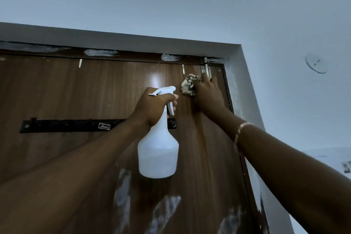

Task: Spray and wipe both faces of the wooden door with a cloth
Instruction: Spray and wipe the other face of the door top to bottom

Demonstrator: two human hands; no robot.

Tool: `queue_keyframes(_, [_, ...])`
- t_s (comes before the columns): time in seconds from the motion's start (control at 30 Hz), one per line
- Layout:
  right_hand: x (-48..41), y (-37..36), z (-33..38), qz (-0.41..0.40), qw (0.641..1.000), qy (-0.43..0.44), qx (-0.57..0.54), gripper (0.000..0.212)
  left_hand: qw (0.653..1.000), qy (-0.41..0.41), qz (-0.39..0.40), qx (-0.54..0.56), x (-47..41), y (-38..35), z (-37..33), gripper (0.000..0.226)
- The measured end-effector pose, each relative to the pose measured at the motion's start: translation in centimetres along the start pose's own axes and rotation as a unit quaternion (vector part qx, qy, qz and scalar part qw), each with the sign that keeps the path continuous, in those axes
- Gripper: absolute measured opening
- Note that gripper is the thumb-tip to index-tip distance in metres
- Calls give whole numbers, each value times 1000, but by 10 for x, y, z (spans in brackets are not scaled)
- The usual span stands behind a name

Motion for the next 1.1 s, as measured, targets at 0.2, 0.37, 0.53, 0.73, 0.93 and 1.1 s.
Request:
queue_keyframes(0.2, [101, -17, -32, -63, 993, 95, -19, 63, 1000, -3, -8, -29, -17, -55, 8, 23])
queue_keyframes(0.37, [102, -19, -84, -84, 981, -89, -152, 40, 995, -27, -55, -84, -22, -75, 8, 22])
queue_keyframes(0.53, [38, -4, -113, -131, 909, -276, -283, 29, 994, -15, -72, -78, -22, -69, 6, 19])
queue_keyframes(0.73, [-86, 1, -93, -41, 957, -173, -231, 25, 995, -1, -80, -67, -16, -60, 13, 18])
queue_keyframes(0.93, [-49, -3, -102, 11, 978, -108, -178, 25, 995, -10, -60, -80, -6, -58, 21, 9])
queue_keyframes(1.1, [-61, 14, -92, 1, 988, -60, -142, 23, 995, -8, -71, -69, -9, -57, 19, 19])
Point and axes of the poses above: each hand's wrist, its own x-axis away from the middle knuckle, its own y-axis out of the back of the hand, z = x × y, the point moved 10 cm from there along -x, towards the middle knuckle, and after that the axes turned 7 degrees about x, right-handed, at the moved point
